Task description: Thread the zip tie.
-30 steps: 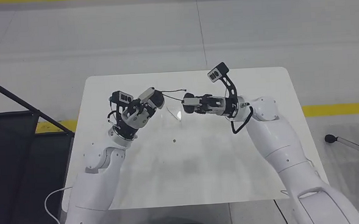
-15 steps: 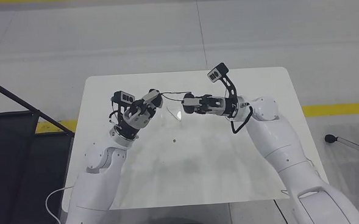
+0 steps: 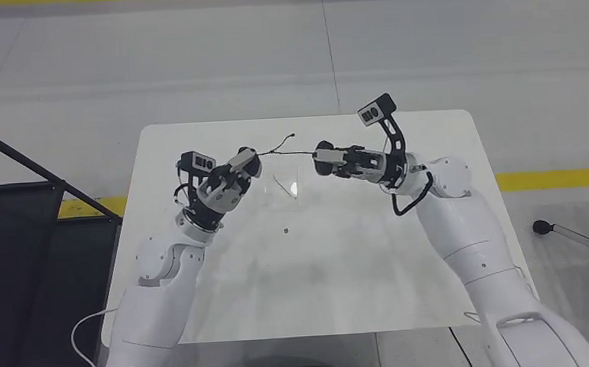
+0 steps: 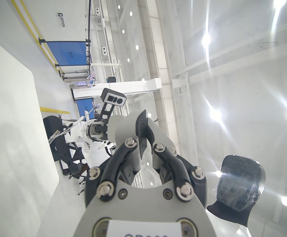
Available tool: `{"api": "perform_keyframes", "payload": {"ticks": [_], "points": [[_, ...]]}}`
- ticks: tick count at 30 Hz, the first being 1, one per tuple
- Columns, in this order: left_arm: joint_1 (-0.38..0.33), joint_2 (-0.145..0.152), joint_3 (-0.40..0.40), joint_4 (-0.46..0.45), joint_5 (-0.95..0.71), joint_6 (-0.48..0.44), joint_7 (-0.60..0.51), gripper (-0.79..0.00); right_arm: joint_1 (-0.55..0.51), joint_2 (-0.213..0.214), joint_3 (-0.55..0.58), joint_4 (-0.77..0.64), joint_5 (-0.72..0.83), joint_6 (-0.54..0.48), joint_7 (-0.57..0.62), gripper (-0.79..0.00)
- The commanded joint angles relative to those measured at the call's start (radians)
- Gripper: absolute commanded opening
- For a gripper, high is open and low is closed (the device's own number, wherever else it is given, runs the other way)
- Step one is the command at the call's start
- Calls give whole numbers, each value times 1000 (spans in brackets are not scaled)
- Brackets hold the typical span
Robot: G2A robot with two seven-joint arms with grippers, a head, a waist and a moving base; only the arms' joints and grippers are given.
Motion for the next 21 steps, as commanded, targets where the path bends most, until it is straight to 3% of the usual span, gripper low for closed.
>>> {"api": "perform_keyframes", "payload": {"ticks": [1,21], "points": [[3,1,-1,-2,-1,-1,0,-785,-8,4,12,-15,0,-3,-3,-785],[42,8,-20,-20,-13,-16,-15,-785,-105,36,111,-149,41,-46,-46,-785]]}}
